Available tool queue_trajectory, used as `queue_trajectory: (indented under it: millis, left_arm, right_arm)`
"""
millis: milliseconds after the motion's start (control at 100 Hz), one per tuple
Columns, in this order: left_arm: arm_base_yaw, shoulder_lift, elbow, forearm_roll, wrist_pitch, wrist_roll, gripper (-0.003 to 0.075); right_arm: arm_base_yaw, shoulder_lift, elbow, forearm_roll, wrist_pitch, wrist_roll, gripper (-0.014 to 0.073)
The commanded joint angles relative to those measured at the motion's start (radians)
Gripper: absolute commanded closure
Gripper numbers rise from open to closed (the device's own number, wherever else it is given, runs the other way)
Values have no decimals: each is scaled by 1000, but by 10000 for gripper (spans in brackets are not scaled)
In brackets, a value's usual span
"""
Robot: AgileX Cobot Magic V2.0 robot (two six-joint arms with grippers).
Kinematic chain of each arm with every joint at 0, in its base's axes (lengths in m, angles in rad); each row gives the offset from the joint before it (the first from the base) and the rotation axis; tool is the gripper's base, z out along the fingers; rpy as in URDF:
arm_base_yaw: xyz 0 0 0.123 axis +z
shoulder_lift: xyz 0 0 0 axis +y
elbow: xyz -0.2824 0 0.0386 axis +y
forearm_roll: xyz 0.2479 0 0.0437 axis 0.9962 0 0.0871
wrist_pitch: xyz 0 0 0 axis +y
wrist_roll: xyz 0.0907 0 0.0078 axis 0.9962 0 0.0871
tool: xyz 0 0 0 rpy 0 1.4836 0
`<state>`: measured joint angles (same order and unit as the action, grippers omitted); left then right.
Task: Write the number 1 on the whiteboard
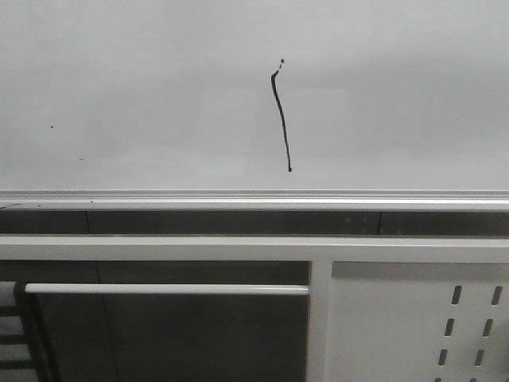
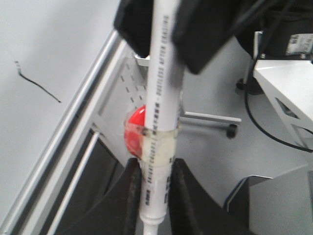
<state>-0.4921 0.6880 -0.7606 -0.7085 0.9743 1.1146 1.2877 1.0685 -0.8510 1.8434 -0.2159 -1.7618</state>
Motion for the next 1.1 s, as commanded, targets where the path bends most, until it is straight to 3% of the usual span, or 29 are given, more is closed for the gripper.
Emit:
queue_trajectory:
  millis: [0, 100, 320, 370, 540, 570, 720, 870, 1090]
  left_arm:
    - [-5, 6, -33, -46, -88, -22, 738]
    - [-5, 6, -33, -69, -144, -22, 738]
    - [-5, 6, -4, -210, -364, -27, 738]
    - [-5, 6, 24, -263, -421, -27, 738]
    - [-5, 6, 161, -388, -638, -27, 738]
    - [-5, 6, 181, -396, -677, -27, 738]
    - [-6, 13, 255, -430, -846, -27, 738]
    - [-28, 60, 267, -475, -867, -27, 738]
    - [-187, 166, 267, -508, -1030, -27, 738]
  right_arm:
    - [0, -15, -37, -24, 1, -11, 291]
    - [0, -35, -37, -24, -66, -11, 217]
    - [0, -167, -37, -24, -236, -11, 236]
    - [0, -203, -37, -23, -238, -11, 295]
    - [0, -327, -37, 7, -261, -28, 641]
    - [0, -345, -37, 13, -274, -40, 671]
    - [0, -426, 4, 13, -320, -119, 673]
    - [0, -461, 83, 13, -369, -140, 673]
    - [0, -472, 163, 13, -361, -272, 673]
